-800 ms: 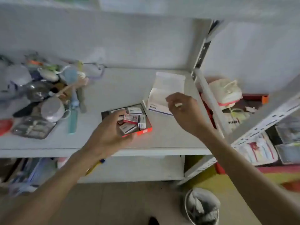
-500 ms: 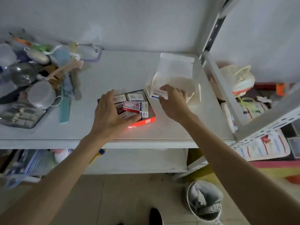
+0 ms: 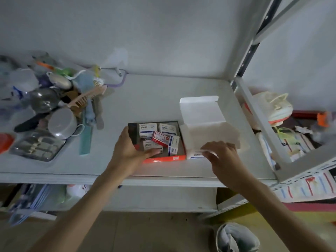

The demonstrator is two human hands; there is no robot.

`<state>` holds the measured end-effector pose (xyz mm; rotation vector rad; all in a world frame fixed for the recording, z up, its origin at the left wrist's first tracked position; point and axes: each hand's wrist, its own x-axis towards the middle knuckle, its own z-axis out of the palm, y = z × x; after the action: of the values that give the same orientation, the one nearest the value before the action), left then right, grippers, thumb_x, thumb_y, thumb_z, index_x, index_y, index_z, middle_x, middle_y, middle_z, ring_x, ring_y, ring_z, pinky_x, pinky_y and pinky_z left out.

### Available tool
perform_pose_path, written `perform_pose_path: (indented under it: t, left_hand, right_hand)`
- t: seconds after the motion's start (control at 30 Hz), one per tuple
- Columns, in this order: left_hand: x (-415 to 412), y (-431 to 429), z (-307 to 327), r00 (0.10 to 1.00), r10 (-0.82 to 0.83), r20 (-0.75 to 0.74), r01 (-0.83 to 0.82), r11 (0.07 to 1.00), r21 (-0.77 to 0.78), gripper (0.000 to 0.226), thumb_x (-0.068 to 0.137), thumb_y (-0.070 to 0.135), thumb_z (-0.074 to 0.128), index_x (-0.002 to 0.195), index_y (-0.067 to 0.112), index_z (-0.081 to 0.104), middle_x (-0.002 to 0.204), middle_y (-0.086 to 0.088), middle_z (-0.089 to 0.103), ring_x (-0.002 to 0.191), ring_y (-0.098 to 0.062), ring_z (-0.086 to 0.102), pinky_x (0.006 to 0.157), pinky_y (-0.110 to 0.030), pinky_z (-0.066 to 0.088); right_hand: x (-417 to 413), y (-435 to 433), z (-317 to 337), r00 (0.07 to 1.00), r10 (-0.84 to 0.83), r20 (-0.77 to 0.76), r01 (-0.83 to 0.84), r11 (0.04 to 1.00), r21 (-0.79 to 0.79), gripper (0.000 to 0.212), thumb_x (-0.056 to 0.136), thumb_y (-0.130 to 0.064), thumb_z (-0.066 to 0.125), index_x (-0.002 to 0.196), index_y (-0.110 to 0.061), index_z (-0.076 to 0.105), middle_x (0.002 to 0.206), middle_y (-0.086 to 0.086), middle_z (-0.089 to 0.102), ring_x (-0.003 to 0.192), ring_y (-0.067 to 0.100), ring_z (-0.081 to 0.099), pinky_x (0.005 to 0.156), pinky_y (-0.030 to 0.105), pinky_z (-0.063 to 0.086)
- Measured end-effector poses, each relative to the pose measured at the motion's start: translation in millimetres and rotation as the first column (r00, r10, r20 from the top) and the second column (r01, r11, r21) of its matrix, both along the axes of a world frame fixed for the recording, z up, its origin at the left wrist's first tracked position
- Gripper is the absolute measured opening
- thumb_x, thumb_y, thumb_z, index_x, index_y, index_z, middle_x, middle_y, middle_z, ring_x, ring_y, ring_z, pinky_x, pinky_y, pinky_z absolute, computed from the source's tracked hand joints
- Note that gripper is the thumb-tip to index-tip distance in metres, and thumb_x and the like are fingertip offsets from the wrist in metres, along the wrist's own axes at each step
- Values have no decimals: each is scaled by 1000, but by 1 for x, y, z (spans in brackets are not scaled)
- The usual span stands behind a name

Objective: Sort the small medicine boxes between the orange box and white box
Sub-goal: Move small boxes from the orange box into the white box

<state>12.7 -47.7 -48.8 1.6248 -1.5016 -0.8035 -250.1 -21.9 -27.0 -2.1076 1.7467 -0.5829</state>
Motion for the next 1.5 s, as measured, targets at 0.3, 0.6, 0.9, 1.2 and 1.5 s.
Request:
perform_pose_path:
  t: [0.3,0.6,0.9,1.2,1.5]
  left_hand:
    - [8,-3,18,990,-133,37,134,991,-18,52,77,33,78,120,33,48,107,28,56,97,18,56,72,1,40]
    - [19,-68,37,819,-355,450,282,933,223,42,77,16,78,118,24,68,114,-2,64,114,-22,51,96,-42,48]
    - [21,-53,29,904,-109,413,159,984,-87,28,79,24,78,101,19,61,96,3,62,90,-15,58,71,-23,47]
    - [-2,-14,64,961,-182,209,201,977,-72,37,72,22,84,101,28,61,100,14,65,86,-1,65,70,-4,51]
    - [-67,-16,69,916,-352,194,367,929,-49,35,73,26,81,105,26,68,100,12,68,89,-3,64,76,-23,55]
  right_hand:
    - [16,13,23,994,46,-99,-39,996,75,35,88,-33,63,122,-29,54,131,-13,54,123,16,42,110,37,23]
    - [68,-34,54,950,222,-220,-209,974,81,51,81,-41,66,125,-20,52,129,-2,54,124,16,34,102,34,11]
    - [73,-29,58,964,260,56,-251,959,-129,52,71,-28,78,119,-21,60,109,-6,69,107,11,50,99,20,37]
    - [3,-23,74,962,191,-194,-227,956,-188,56,79,-30,70,131,-17,55,112,-2,60,100,9,38,84,34,43]
    - [-34,-31,71,980,54,-193,-40,996,76,56,76,-23,76,121,-33,44,122,-4,56,105,14,29,87,28,36]
